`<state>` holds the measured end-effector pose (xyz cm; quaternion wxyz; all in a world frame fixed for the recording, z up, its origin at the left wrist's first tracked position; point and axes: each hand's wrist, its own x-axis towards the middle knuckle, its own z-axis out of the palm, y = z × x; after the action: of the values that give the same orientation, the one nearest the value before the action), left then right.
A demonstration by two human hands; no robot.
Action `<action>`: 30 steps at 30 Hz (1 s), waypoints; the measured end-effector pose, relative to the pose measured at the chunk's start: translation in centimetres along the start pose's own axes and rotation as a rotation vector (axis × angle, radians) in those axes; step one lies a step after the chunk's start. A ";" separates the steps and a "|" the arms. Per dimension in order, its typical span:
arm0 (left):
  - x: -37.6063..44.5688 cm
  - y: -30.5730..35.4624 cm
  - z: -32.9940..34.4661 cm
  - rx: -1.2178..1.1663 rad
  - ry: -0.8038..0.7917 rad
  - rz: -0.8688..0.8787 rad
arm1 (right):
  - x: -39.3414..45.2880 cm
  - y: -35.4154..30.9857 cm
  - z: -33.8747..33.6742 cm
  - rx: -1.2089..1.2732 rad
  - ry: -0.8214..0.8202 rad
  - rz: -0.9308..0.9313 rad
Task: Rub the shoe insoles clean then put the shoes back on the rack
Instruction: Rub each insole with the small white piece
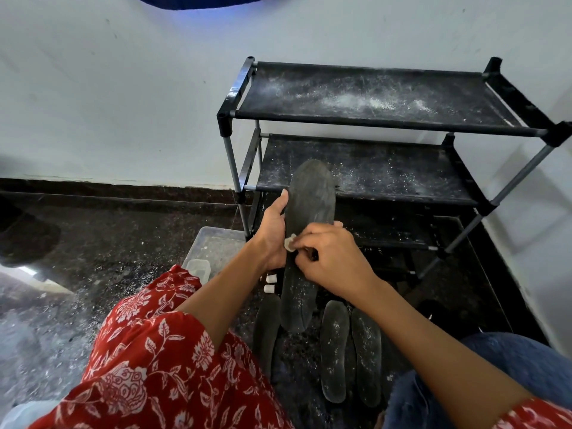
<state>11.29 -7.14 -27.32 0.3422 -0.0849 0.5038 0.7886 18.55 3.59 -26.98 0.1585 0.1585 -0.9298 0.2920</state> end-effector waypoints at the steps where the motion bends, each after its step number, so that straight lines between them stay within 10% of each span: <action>1: -0.1 0.0 0.0 -0.003 0.004 0.007 | 0.0 -0.1 -0.1 0.009 0.015 -0.011; 6: -0.4 0.0 0.2 0.066 -0.017 -0.003 | 0.8 0.7 -0.4 -0.095 0.273 -0.037; 15: -0.9 0.4 0.3 0.011 -0.023 0.014 | -0.3 -0.7 0.9 -0.057 0.066 0.028; 22: -0.9 0.6 0.3 0.049 -0.019 0.037 | 1.0 -0.1 -1.1 0.346 0.305 0.245; 30: -0.9 0.4 1.0 0.029 -0.074 -0.024 | 1.0 2.0 -1.1 0.030 0.308 0.165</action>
<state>11.98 -6.81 -26.11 0.3711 -0.0568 0.5009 0.7798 17.13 5.62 -26.69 0.2723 0.0374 -0.8998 0.3389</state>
